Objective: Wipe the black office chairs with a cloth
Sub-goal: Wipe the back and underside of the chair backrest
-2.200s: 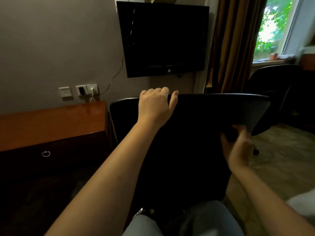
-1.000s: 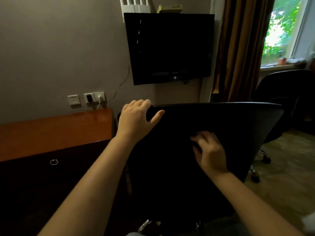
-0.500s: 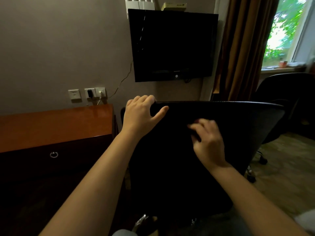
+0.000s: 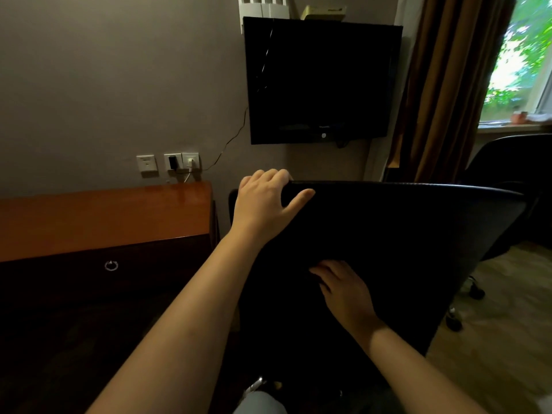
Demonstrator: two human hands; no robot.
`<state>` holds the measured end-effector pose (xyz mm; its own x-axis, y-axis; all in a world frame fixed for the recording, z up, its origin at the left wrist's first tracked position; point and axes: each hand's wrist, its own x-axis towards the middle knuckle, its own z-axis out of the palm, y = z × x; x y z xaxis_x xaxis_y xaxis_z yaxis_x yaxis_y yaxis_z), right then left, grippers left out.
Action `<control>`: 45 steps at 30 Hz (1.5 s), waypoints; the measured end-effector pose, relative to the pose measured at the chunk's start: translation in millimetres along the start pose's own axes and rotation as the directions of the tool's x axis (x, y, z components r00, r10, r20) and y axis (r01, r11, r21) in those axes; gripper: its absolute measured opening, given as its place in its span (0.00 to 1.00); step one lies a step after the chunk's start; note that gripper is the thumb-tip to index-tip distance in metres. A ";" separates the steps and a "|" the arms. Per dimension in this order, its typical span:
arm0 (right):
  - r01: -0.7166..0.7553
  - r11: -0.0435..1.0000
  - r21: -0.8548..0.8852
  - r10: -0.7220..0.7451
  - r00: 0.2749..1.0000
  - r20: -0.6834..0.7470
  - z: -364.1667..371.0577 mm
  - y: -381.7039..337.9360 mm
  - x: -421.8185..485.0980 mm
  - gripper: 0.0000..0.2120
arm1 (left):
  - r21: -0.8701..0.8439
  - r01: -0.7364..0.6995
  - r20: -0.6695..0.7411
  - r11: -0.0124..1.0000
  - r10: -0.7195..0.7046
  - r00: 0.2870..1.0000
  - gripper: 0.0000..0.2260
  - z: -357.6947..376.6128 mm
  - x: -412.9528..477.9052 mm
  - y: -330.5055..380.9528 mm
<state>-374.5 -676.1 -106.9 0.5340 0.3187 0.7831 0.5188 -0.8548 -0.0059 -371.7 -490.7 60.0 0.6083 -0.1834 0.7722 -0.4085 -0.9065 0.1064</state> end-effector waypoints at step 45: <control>0.004 1.000 0.030 0.004 0.970 -0.244 -35.4 -7.1 32.6 0.12 | 0.038 0.018 -0.043 0.999 -0.017 0.999 0.23 4.5 -1.2 15.7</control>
<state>-384.4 -674.1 -59.4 0.3572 0.2058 0.9111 0.5408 -0.8408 -0.0221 -375.7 -506.4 57.9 0.5855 -0.1517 0.7963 -0.3710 -0.9236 0.0968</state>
